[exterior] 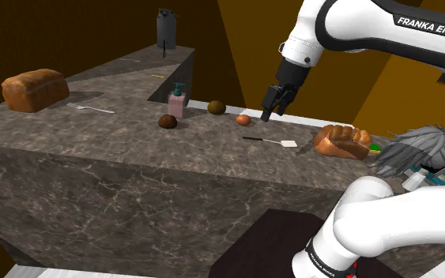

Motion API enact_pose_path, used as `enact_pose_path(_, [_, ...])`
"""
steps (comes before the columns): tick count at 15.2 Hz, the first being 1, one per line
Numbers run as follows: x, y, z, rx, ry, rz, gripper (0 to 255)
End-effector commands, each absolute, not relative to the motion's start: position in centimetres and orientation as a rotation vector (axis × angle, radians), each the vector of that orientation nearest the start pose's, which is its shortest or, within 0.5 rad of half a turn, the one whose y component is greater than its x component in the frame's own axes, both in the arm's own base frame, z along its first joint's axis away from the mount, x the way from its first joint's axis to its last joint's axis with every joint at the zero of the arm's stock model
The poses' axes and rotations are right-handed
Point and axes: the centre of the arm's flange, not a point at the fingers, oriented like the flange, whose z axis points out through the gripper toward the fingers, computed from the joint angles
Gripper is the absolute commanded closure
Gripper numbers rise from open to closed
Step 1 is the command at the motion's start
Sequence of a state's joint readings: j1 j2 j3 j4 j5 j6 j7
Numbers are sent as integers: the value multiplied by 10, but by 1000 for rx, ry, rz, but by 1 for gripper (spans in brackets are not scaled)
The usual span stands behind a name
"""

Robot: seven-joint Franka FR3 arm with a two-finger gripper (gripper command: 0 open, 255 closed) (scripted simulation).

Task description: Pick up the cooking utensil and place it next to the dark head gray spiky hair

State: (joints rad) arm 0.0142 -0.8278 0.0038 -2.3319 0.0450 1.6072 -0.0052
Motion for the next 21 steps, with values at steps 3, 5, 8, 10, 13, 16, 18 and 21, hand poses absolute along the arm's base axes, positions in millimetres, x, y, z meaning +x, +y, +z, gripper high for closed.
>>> enact_pose_path(3, [300,-12,604,-3094,-99,-156,0])
enact_pose_path(5, [302,-34,590,-3093,-163,-153,0])
enact_pose_path(8, [307,-68,569,-3088,-259,-148,0])
enact_pose_path(10, [311,-90,555,-3083,-323,-145,0])
enact_pose_path(13, [320,-123,534,-3073,-419,-139,0])
enact_pose_path(16, [330,-155,513,-3060,-514,-134,0])
enact_pose_path(18, [338,-176,499,-3050,-578,-131,0])
enact_pose_path(21, [351,-208,479,-3033,-672,-125,0])
